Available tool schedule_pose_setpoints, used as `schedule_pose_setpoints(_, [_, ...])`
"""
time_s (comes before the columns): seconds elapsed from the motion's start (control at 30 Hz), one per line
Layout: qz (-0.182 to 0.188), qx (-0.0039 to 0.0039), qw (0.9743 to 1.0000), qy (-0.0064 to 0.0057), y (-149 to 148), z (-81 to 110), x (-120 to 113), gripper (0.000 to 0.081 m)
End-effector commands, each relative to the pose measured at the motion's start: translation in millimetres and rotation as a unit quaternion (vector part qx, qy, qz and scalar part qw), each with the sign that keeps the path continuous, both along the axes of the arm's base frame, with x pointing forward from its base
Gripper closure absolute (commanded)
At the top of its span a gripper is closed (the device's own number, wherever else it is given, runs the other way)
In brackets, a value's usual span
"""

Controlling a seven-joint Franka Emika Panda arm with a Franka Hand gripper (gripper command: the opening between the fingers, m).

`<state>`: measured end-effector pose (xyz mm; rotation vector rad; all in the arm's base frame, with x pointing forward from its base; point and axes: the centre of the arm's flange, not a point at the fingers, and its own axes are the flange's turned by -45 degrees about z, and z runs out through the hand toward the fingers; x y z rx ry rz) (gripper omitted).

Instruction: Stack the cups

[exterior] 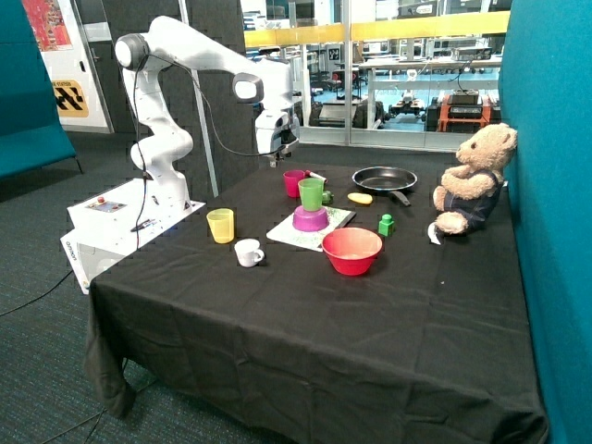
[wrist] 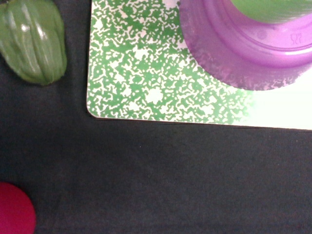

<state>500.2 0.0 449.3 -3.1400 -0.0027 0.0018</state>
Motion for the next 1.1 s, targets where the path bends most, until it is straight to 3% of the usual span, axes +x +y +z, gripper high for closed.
schedule_pose_setpoints(0.0, [0.143, -0.00073, 0.9898, -0.0007, 0.0, 0.7, -0.2, 0.0000])
schedule_pose_setpoints(0.07, [0.137, -0.00073, 0.9906, -0.0007, -4.1, -0.7, -1.4, 0.0000])
schedule_pose_setpoints(0.1, [0.137, -0.00073, 0.9906, -0.0007, -4.8, -1.0, -1.7, 0.0289])
schedule_pose_setpoints(0.13, [0.135, -0.00073, 0.9908, -0.0007, -5.6, -1.2, -1.8, 0.0506])
schedule_pose_setpoints(0.17, [0.134, -0.00073, 0.9910, -0.0007, -6.6, -1.2, -1.9, 0.0605])
schedule_pose_setpoints(0.23, [0.133, -0.00073, 0.9912, -0.0007, -8.4, -1.3, -2.2, 0.0687])
schedule_pose_setpoints(0.57, [0.129, -0.00074, 0.9917, -0.0007, -16.0, -3.2, -6.8, 0.0716])
schedule_pose_setpoints(0.83, [0.111, -0.00075, 0.9939, -0.0007, -23.3, -5.7, -14.7, 0.0696])
schedule_pose_setpoints(1.07, [0.084, -0.00077, 0.9965, -0.0007, -47.6, -9.0, -27.8, 0.0678])
